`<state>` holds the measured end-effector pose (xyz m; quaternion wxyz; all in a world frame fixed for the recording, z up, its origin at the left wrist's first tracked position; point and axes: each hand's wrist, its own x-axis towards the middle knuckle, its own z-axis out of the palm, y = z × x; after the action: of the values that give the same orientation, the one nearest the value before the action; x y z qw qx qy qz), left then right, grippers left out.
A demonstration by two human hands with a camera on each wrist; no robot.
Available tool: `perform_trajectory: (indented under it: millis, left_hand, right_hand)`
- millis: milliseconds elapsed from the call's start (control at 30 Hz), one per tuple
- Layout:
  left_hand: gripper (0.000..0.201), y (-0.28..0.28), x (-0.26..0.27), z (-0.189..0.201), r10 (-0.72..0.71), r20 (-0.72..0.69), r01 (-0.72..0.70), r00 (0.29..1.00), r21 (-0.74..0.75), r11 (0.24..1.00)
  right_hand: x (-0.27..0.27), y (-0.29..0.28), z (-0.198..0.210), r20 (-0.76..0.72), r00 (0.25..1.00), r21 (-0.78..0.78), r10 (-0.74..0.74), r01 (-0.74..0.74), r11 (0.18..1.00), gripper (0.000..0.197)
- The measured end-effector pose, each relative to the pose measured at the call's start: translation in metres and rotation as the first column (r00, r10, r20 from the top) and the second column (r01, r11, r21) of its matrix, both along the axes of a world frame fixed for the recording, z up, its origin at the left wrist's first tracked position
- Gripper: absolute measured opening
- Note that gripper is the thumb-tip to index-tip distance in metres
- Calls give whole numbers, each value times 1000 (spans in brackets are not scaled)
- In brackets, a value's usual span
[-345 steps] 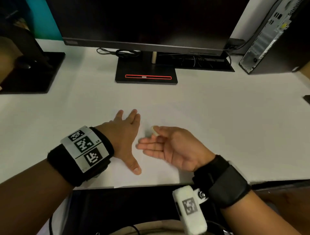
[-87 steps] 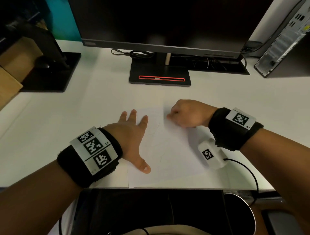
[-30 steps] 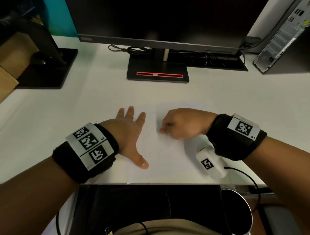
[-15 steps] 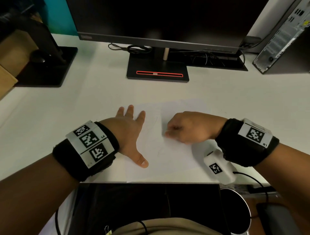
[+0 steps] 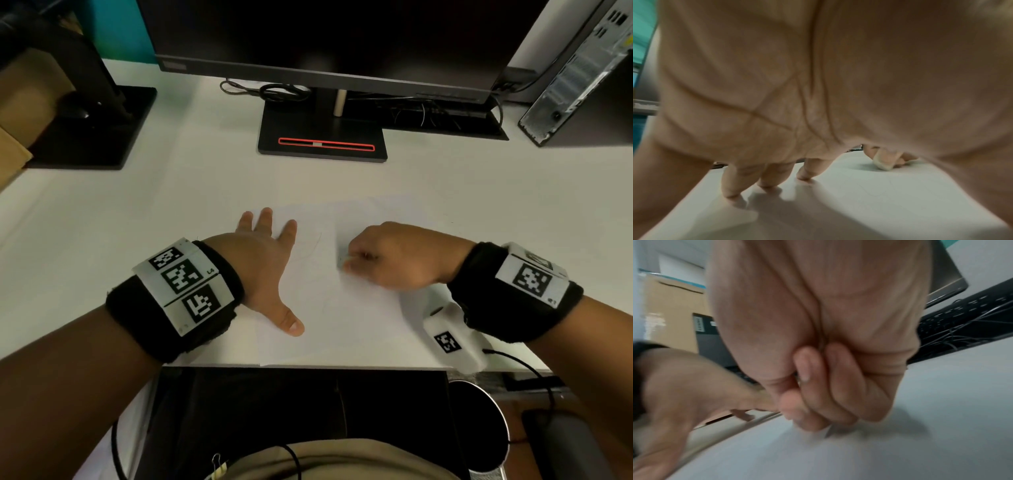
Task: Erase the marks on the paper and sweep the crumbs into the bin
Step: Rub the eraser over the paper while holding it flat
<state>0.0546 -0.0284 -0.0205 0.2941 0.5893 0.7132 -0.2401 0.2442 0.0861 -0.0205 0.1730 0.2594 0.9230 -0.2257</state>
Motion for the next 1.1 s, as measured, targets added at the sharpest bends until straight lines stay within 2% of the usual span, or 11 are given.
perform_trajectory:
  millis: [100, 233, 367, 533, 667, 800, 933, 1100]
  left_hand:
    - [157, 1, 0, -2, 0, 8, 0, 1000, 10, 1000]
    - [149, 0, -1, -2, -2, 65, 1, 998, 22, 1000]
    - [136, 0, 0, 0, -9, 67, 10, 998, -7, 1000]
    - [135, 2, 1, 1, -6, 59, 7, 998, -19, 1000]
    - [135, 2, 1, 0, -14, 48, 14, 999, -17, 1000]
    - [135, 1, 0, 1, -20, 52, 21, 998, -3, 1000]
    - [135, 1, 0, 0, -21, 48, 22, 999, -3, 1000]
    - [135, 2, 1, 0, -19, 49, 19, 999, -2, 1000]
  right_hand:
    - [3, -12, -1, 70, 994, -92, 88, -82, 992, 46]
    - [8, 1, 0, -7, 1000, -35, -18, 18, 999, 45]
    - [9, -16, -1, 49, 994, -64, 93, -89, 994, 45]
    - [15, -4, -2, -28, 1000, -17, 7, -7, 1000, 44]
    - [17, -23, -1, 23, 993, -87, 114, -112, 990, 46]
    - [17, -8, -1, -27, 1000, -58, 2, -4, 998, 46]
    - [19, -23, -3, 4, 994, -73, 107, -107, 992, 45]
    - [27, -14, 0, -43, 999, -50, 13, -16, 999, 47]
